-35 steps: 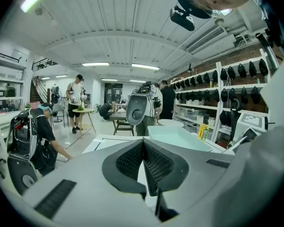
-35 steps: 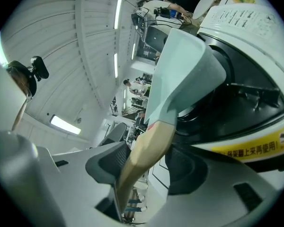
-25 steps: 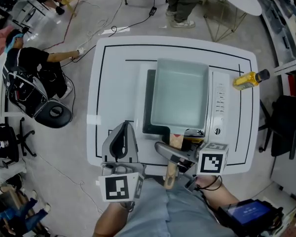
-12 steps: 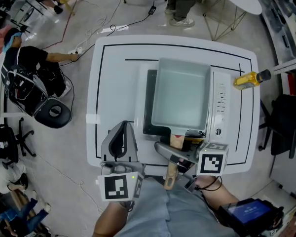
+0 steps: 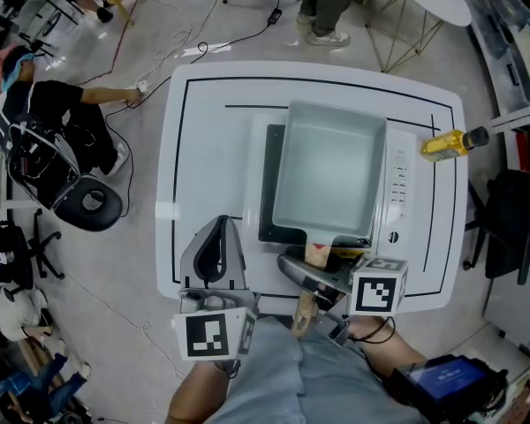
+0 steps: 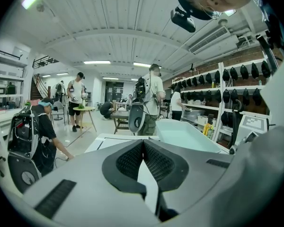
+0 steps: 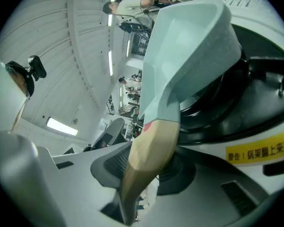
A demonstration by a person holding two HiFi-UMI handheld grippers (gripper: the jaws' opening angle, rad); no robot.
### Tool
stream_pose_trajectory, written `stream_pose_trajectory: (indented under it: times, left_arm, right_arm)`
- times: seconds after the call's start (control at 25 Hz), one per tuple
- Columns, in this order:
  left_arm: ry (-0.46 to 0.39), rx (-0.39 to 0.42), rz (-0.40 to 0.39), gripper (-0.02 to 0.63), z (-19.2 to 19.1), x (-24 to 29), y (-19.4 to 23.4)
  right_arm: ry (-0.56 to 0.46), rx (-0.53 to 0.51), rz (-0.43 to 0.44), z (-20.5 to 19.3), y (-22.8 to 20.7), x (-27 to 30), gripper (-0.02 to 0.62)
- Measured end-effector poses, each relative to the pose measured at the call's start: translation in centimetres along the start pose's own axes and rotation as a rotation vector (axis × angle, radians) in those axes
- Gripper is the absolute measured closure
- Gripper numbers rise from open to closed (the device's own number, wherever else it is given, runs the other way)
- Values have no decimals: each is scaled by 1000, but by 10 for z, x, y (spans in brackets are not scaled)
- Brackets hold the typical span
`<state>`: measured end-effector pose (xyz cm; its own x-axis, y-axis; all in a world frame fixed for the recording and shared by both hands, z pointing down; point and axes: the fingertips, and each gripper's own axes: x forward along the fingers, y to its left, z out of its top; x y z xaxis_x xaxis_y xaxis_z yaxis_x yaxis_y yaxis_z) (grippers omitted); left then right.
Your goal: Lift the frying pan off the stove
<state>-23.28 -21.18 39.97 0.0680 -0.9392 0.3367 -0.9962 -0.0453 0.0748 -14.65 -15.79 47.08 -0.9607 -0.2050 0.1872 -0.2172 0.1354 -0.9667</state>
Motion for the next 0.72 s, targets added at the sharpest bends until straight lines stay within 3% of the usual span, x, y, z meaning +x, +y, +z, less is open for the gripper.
stream_pose_trajectory:
  times: [0.72]
  left_arm:
    - [2,-4,0,588,-2,-1,5]
  right_arm:
    - [15,46,-57,-6,-14,3,515]
